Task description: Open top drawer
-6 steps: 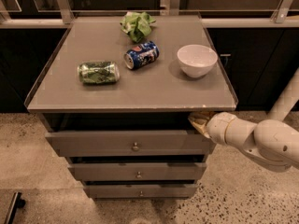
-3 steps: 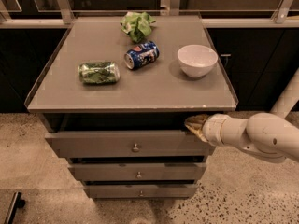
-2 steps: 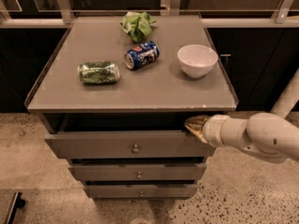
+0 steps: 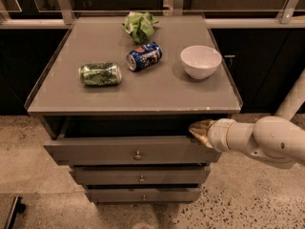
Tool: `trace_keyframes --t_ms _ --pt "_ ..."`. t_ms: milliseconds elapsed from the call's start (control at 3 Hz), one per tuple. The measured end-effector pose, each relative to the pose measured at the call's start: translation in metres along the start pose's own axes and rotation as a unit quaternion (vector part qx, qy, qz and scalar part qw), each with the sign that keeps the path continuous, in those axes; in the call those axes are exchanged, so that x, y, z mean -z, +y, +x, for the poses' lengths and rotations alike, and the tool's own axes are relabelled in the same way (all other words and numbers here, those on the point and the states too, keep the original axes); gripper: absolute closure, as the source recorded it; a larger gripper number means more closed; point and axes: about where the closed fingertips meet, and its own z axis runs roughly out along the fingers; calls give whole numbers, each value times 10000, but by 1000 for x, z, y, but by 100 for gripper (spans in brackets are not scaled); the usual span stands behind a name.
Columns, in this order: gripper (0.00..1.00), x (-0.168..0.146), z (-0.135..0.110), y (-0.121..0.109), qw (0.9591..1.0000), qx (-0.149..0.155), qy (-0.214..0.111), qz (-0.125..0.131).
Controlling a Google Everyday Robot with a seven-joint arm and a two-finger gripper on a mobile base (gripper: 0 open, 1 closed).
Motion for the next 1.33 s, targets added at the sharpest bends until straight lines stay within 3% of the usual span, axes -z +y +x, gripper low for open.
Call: trace_keyframes --t_ms 667,1000,1333 --pt "100 8 5 15 9993 -264 -64 -245" --pt "100 -12 -8 1 9994 -146 -24 -320" --pt "100 -14 -10 1 9993 -135 -27 -335"
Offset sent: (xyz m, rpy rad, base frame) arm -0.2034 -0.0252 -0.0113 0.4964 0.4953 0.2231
